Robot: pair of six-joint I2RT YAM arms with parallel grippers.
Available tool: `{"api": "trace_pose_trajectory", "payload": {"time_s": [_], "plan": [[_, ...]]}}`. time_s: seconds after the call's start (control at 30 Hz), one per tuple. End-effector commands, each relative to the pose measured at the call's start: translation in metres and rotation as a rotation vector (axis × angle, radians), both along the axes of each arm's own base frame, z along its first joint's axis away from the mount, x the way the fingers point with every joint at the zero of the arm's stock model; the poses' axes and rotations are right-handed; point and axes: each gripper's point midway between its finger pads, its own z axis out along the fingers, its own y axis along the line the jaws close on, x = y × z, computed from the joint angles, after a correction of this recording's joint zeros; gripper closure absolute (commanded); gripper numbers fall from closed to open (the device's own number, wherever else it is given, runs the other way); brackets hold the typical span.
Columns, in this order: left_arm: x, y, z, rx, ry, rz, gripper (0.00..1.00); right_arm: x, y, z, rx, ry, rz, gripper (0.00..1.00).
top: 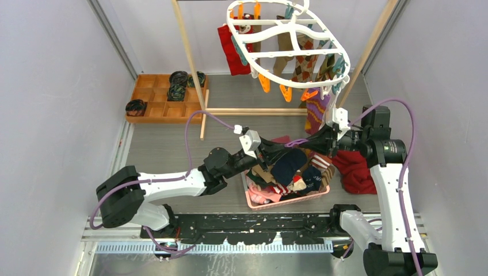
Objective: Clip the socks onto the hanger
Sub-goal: Pick up the sock from the bin.
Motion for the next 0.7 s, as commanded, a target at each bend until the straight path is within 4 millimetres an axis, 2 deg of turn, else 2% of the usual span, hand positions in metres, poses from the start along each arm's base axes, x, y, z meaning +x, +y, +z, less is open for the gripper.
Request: {"api": "trace_pose_trajectory", "payload": {"time_s": [0.0,0.13,0.3,0.33,0.4,0.43,0.67], "plan": [[-0.008,0.009,0.047,-0.122,-0.062,-0.010,0.94,-0.008,0.003,0.018,0.027,-0.056,0.039,0.95],[-0.009,0.020,0.045,-0.107,-0.079,0.014,0.57,-0.004,-0.004,0.017,-0.032,-0.056,-0.039,0.97],[-0.007,0.036,0.053,-0.012,-0.049,0.056,0.21,0.017,-0.020,0.020,-0.071,-0.032,-0.200,0.98],[-0.006,0.037,0.049,0.036,-0.022,0.060,0.15,0.020,-0.021,0.021,-0.063,-0.021,-0.216,0.98],[-0.007,0.042,0.063,0.048,0.014,0.068,0.07,0.027,-0.023,0.024,-0.040,0.000,-0.247,0.97],[-0.005,0.043,0.063,0.082,0.051,0.075,0.05,0.030,-0.023,0.026,-0.027,0.006,-0.261,0.98],[-0.008,0.041,0.094,0.145,0.197,0.059,0.00,0.043,-0.030,0.034,0.002,0.022,-0.313,0.97]]}}
